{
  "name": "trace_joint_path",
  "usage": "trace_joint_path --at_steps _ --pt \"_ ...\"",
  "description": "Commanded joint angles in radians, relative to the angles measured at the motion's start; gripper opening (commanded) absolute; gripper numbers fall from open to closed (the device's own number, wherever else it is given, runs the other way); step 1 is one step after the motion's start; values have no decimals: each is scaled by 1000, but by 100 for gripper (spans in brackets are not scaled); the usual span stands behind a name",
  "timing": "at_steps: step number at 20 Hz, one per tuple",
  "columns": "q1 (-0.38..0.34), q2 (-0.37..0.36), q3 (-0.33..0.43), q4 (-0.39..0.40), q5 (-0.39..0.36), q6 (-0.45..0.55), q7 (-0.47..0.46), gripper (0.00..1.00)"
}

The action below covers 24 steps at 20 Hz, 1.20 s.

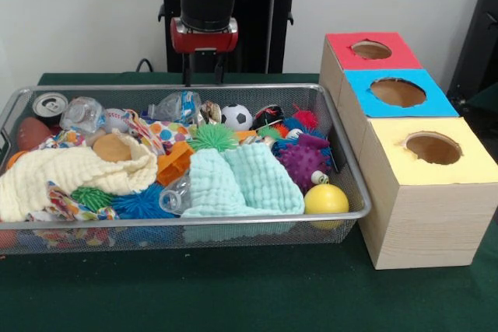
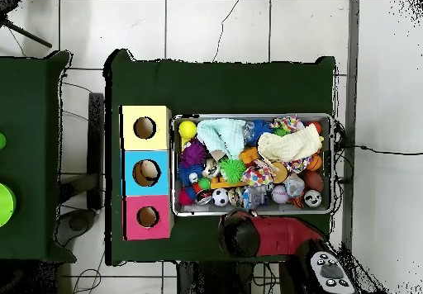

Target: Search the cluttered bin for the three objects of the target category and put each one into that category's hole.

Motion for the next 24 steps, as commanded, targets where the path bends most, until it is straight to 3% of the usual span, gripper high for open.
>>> trace_joint_path --at_steps 1,6,17,24 --pt "-33 104 99 -145 34 14 80 100" --pt "-41 106 108 -139 41 4 84 100" --pt "-17 61 96 -157 63 109 64 100" --pt "-36 94 117 -166 68 94 58 100"
